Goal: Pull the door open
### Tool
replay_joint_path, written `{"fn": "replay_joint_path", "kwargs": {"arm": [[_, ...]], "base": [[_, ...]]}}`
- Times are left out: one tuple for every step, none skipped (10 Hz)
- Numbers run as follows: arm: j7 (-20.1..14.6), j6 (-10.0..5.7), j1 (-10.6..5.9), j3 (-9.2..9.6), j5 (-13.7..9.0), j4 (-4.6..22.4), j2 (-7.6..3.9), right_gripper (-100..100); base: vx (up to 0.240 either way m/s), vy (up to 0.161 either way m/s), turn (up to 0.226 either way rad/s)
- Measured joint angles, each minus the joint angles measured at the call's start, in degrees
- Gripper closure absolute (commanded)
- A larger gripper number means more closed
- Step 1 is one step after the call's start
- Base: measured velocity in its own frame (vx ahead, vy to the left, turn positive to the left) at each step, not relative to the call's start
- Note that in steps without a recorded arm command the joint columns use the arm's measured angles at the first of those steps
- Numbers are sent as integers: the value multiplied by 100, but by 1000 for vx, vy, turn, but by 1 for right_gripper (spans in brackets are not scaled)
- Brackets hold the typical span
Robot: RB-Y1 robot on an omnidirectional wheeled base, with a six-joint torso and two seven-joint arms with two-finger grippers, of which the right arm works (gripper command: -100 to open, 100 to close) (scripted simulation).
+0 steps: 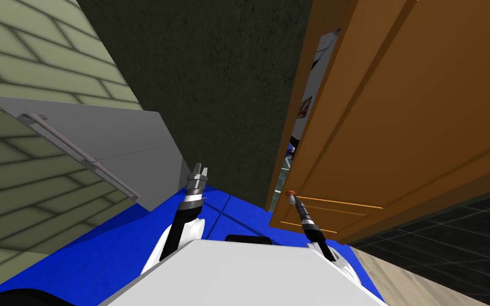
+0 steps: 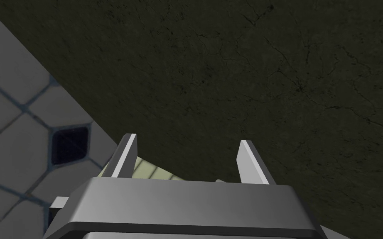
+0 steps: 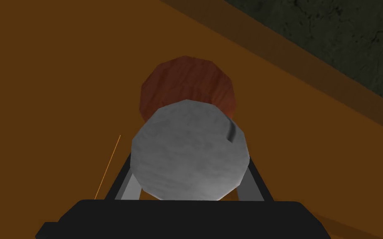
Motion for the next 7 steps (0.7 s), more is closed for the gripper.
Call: {"fn": "replay_joint_path", "kwargs": {"arm": [[-106,1,-10,4,-21,10,1,100],[-243,20,6,6,-62,-22,1,100],[-402,37,-2,15,-116,-22,3,100],[-542,12,-45,26,-139,48,9,100],[-702,-1,-65,34,-179,82,9,100],[-817,7,-60,39,-201,70,13,100],[-964,35,-45,45,-242,37,13,100]], "base": [[-35,-17,61],[-44,-33,81],[-33,-29,46],[-39,-18,60],[-31,-18,31],[-36,-16,46],[-57,-28,102]]}}
